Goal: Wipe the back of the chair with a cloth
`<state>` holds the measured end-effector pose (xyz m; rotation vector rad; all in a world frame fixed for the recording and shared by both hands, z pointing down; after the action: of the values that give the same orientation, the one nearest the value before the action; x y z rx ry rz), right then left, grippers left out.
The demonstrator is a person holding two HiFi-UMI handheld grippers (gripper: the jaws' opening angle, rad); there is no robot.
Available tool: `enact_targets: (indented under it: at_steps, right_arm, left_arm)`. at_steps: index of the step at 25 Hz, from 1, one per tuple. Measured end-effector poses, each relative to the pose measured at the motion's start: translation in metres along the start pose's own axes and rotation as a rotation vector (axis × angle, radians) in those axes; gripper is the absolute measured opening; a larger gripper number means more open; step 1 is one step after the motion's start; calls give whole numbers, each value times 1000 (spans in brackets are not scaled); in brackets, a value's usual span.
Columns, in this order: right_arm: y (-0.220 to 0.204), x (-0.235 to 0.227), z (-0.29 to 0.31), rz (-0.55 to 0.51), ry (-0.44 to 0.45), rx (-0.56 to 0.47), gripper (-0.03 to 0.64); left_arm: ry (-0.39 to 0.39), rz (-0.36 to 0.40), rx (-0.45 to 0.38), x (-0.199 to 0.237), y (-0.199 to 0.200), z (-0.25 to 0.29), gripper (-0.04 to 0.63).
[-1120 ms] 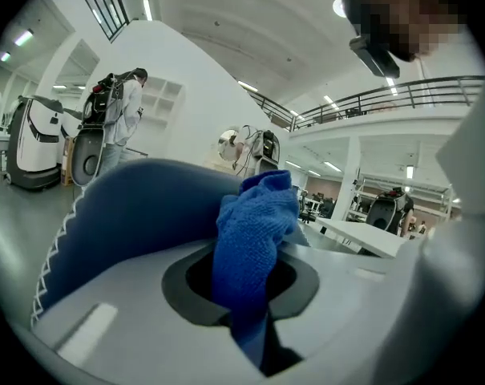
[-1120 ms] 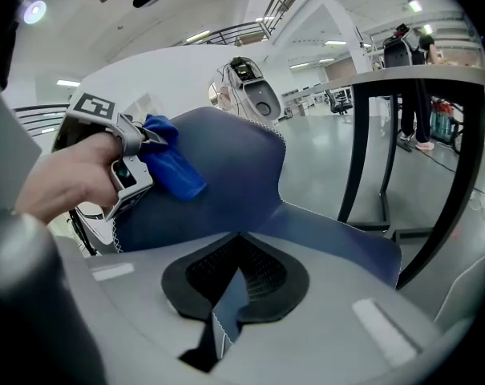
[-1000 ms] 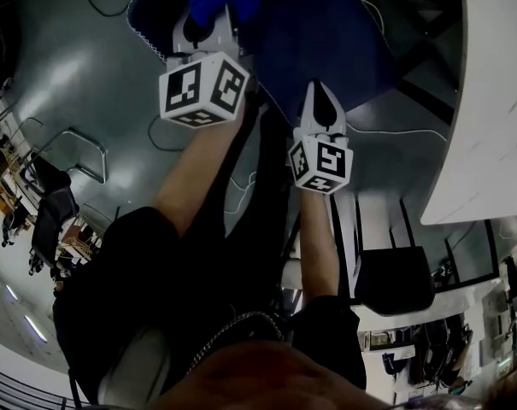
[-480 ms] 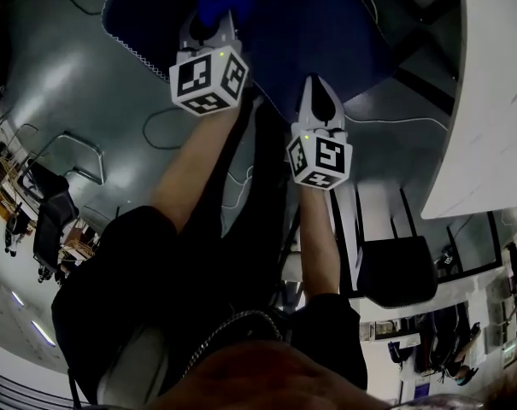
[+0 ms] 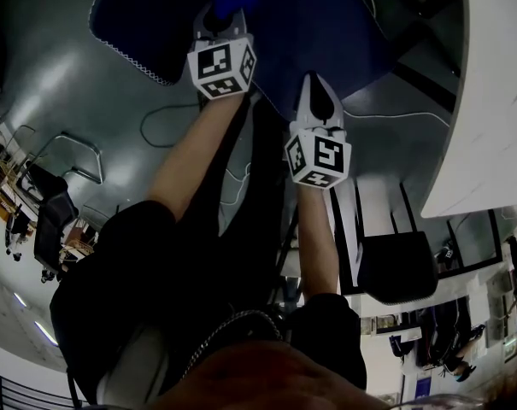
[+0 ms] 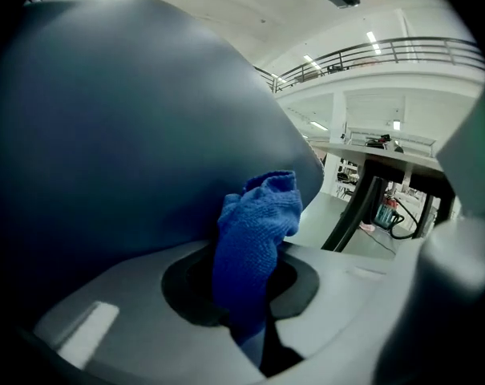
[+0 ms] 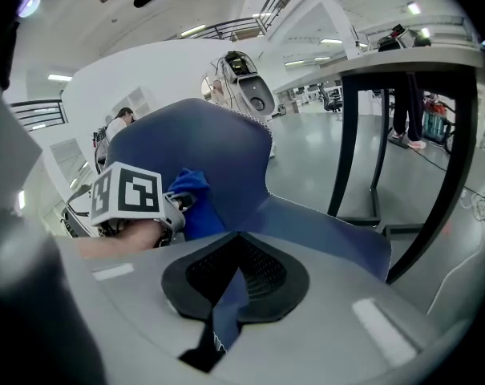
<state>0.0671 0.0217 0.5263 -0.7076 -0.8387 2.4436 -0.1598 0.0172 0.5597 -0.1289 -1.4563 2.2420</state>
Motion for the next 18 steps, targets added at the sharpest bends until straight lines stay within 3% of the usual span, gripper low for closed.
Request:
enact_targets:
  at_steps: [10,15,18]
  right_arm:
    - [0,-5,3,3,-12,4,3]
    - [-2,-12,1,5,-20,9,3]
    - [0,-6,1,10,-11,5,3]
  left_arm:
    - [-34,55,117,1,-65,34,52]
    - [-108,36,322,0,-115,45,52]
    - [-130,46,321,2,-109,32,52]
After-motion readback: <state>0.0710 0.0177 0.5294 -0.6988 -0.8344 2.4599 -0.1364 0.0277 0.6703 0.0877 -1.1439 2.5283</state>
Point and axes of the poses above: the fingertips, and each gripper's own axes: z forward along the fingers, x to its left, y out of its top, the point moved 5 cm from there along -z, backward along the fingers, and after that the axes turned 6 degrees about -y, right-handed, at the moved point
